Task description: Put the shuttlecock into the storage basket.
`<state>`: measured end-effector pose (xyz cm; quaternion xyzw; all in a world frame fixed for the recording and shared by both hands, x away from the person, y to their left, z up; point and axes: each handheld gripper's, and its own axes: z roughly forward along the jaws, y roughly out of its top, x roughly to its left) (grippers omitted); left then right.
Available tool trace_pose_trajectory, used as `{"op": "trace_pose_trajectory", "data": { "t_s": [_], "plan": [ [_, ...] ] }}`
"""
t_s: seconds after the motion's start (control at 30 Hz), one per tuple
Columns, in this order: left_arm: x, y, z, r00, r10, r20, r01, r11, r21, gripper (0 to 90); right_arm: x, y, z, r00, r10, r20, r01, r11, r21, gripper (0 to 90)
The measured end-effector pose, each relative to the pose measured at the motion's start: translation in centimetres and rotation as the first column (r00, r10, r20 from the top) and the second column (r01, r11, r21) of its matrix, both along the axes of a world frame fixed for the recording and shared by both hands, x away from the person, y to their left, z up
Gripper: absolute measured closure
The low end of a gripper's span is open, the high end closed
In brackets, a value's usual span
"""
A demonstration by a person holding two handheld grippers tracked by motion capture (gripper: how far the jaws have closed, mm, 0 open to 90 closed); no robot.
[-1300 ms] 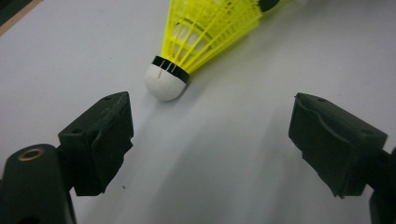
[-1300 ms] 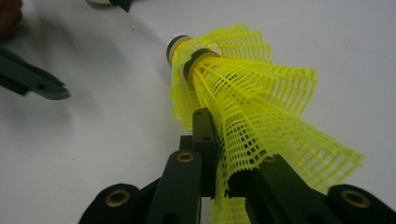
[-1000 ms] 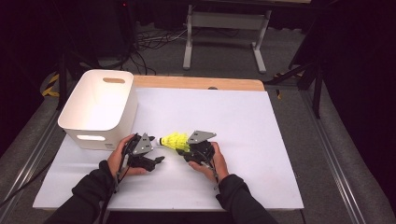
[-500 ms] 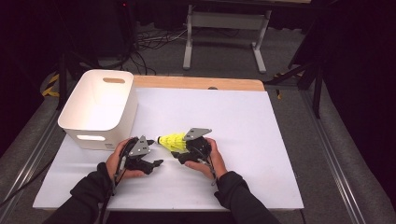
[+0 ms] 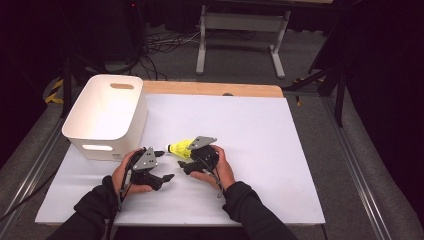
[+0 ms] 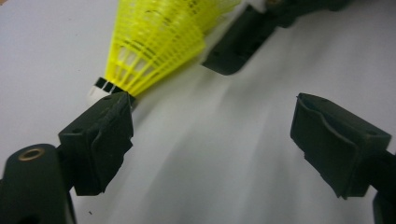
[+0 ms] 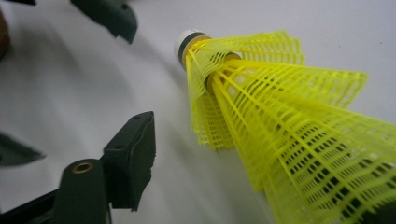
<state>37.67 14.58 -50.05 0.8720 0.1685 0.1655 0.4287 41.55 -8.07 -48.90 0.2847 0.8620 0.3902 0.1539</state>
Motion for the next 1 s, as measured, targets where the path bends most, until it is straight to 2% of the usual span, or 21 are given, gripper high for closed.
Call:
{"op": "trace_pose_trajectory", "data": {
  "t_s": [0.07,0.1,0.13,0.17,0.27,0.4,0.43,0.53,0.67,0.73,0.93,1.0],
  "plan": [
    [-0.2,0.0,0.0,1.0000,-0.005,0.007,0.005,1.0000,-0.001,12.5,0.4,0.1,0.0,0.9993,-0.035,0.011,0.035,0.999,0.002,44.4],
    [-0.3,0.0,0.1,0.9997,-0.013,0.019,0.013,0.9999,0.001,12.5,0.4,0.1,0.0,0.9993,-0.035,0.011,0.035,0.999,0.002,44.4],
    [-0.4,0.0,0.1,0.9996,-0.020,0.023,0.020,0.9998,-0.004,11.7,0.9,0.2,-0.1,0.9977,-0.061,0.028,0.061,0.998,-0.002,65.8],
    [-0.6,0.0,0.1,0.9992,-0.023,0.034,0.023,0.9997,0.003,11.8,1.2,0.1,-0.2,0.9969,-0.068,0.041,0.067,0.998,0.003,73.9],
    [-0.7,0.1,0.1,0.9989,-0.030,0.036,0.030,0.9995,-0.002,11.7,1.7,0.0,-0.3,0.9961,-0.069,0.055,0.068,0.998,0.017,82.6],
    [-0.7,0.2,0.1,0.9990,-0.002,0.044,0.003,0.9999,-0.010,11.7,1.8,0.2,-0.3,0.9951,-0.061,0.078,0.061,0.998,0.002,85.5],
    [-0.6,0.2,0.1,0.9986,0.017,0.049,-0.017,0.9998,-0.004,11.7,1.8,0.2,-0.3,0.9950,-0.059,0.081,0.058,0.998,0.003,86.0],
    [-0.5,0.3,0.1,0.9969,0.051,0.060,-0.051,0.9987,0.005,11.9,1.8,0.0,-0.1,0.9952,-0.059,0.078,0.058,0.998,0.013,87.0],
    [-0.3,0.4,0.0,0.9963,0.066,0.056,-0.066,0.9978,0.006,11.6,1.4,-0.4,0.2,0.9965,-0.045,0.071,0.043,0.999,0.018,87.3],
    [-0.3,0.3,0.0,0.9946,0.076,0.070,-0.078,0.9968,0.017,11.6,1.3,-0.4,0.3,0.9967,-0.039,0.071,0.038,0.999,0.018,87.3],
    [-0.1,0.7,0.2,0.9917,0.101,0.080,-0.101,0.9949,-0.007,11.5,0.4,-1.0,0.6,0.9972,-0.009,0.074,0.005,0.999,0.051,87.3],
    [-0.1,0.8,0.5,0.9898,0.110,0.090,-0.108,0.9939,-0.022,11.4,-0.3,-1.6,1.0,0.9966,0.016,0.081,-0.021,0.998,0.062,87.3]
  ]
}}
